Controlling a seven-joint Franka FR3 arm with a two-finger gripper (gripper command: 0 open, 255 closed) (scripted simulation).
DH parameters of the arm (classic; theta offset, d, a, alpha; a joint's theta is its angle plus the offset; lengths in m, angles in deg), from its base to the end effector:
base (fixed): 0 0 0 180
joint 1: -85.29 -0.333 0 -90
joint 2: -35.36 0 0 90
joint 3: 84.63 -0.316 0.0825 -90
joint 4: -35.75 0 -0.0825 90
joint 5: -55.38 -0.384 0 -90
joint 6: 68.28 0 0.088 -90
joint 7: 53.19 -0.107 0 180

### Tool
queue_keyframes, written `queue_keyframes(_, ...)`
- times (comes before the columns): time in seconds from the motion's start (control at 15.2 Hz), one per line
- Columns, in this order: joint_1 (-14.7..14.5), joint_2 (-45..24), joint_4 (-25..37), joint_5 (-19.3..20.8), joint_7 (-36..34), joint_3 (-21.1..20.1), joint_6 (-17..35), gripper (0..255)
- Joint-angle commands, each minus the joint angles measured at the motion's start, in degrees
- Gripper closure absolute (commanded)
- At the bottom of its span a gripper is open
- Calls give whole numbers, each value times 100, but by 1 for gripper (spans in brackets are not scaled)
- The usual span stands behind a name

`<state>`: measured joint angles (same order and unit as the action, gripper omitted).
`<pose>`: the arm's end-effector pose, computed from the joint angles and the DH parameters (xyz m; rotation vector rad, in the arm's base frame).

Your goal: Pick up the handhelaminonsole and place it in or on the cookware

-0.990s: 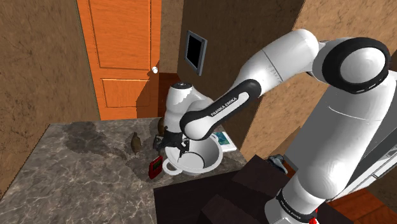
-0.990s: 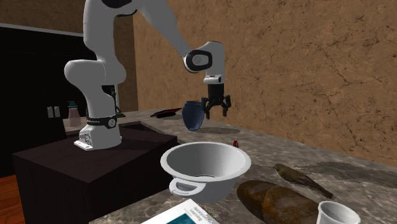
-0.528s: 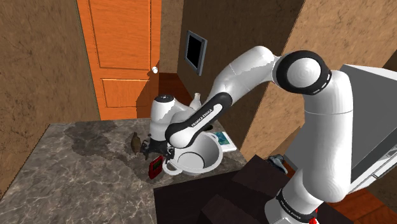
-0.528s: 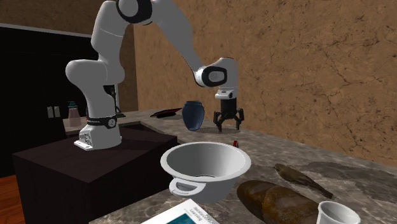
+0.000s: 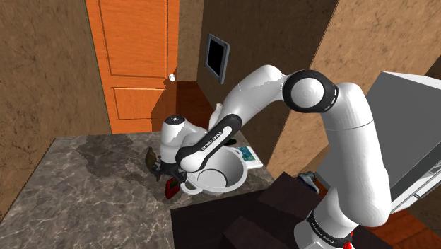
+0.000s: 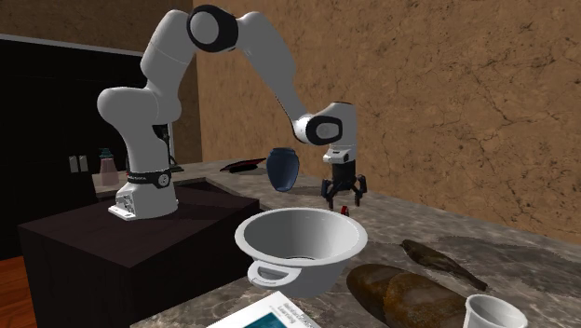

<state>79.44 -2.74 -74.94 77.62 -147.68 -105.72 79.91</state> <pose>0.5554 0.2824 0.1630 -2.7569 1.3830 -0.0294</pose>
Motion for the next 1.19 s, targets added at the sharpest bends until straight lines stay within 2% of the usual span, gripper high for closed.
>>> queue_keyframes(0.0, -62, -133, 49, 59, -52, 63, 88, 0)
queue_keyframes(0.59, -102, -240, 94, 100, -79, 112, 151, 0)
queue_keyframes(0.66, -102, -240, 94, 100, -79, 112, 151, 255)
queue_keyframes(1.12, -102, -239, 95, 99, -79, 111, 150, 255)
